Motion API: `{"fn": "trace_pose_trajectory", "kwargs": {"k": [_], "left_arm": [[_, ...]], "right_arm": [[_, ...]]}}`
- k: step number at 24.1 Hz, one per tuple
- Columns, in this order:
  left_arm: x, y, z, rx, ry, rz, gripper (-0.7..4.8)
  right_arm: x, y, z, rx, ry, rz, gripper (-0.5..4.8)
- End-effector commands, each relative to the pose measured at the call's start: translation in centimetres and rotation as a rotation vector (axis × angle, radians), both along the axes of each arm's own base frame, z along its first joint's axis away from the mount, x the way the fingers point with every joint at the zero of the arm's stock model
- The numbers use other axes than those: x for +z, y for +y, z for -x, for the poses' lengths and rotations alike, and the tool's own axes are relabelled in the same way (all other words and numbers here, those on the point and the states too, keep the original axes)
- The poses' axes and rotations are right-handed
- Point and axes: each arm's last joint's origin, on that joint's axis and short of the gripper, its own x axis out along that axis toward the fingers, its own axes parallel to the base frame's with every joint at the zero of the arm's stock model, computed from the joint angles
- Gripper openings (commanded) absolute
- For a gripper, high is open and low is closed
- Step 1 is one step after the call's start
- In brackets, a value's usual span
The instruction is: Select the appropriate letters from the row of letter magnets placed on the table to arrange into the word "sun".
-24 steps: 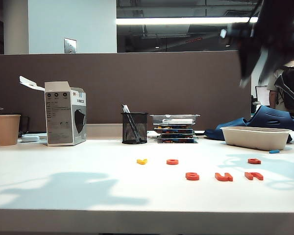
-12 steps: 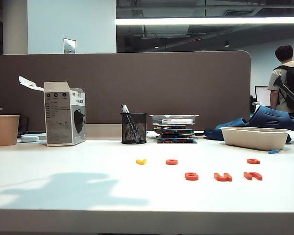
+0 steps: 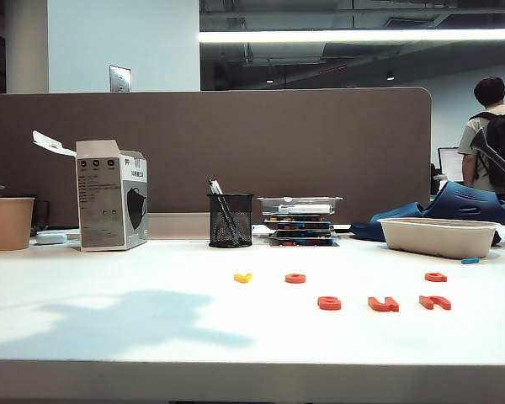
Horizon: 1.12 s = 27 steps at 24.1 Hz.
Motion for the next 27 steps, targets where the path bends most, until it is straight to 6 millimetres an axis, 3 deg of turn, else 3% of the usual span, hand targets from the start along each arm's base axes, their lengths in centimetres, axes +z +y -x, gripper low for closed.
{"fn": "trace_pose_trajectory", "kwargs": {"k": [1,2,5,8,10,13,20,24,27], "left_arm": [[3.3,2.6,-2.2,0.078,-0.19,0.02,-0.05],[3.9,3.4,-2.6,0.097,-0.213,0.016,-0.05],[7.1,8.4,-3.8,0.218,-0.296,-0.011,-0.05],[9.1,12.5,-3.0,0.346,-0.337,-0.025,-0.05],[9.8,15.5,-1.2,0.455,-0.351,-0.048,-0.05],[9.9,17.2,1.3,0.515,-0.348,-0.06,-0.05],[9.1,19.0,6.9,0.581,-0.402,-0.059,-0.05],[7.2,19.7,9.5,0.6,-0.357,-0.097,-0.05],[4.2,20.3,11.8,0.609,-0.336,-0.113,-0.05]], "right_arm": [[0.0,0.6,2.1,-0.008,-0.123,-0.004,-0.06],[0.0,0.7,2.6,-0.006,-0.137,0.0,-0.06],[0.2,1.4,4.9,0.038,-0.22,0.007,-0.06],[0.1,2.0,6.5,0.057,-0.27,0.017,-0.06],[-0.7,2.5,7.2,0.126,-0.288,-0.005,-0.06],[-1.8,2.9,7.8,0.167,-0.295,-0.026,-0.06],[-2.9,3.7,8.3,0.289,-0.297,-0.033,-0.06],[-2.9,3.9,8.8,0.322,-0.33,-0.043,-0.06],[-3.7,4.0,9.4,0.343,-0.348,-0.043,-0.06]]}}
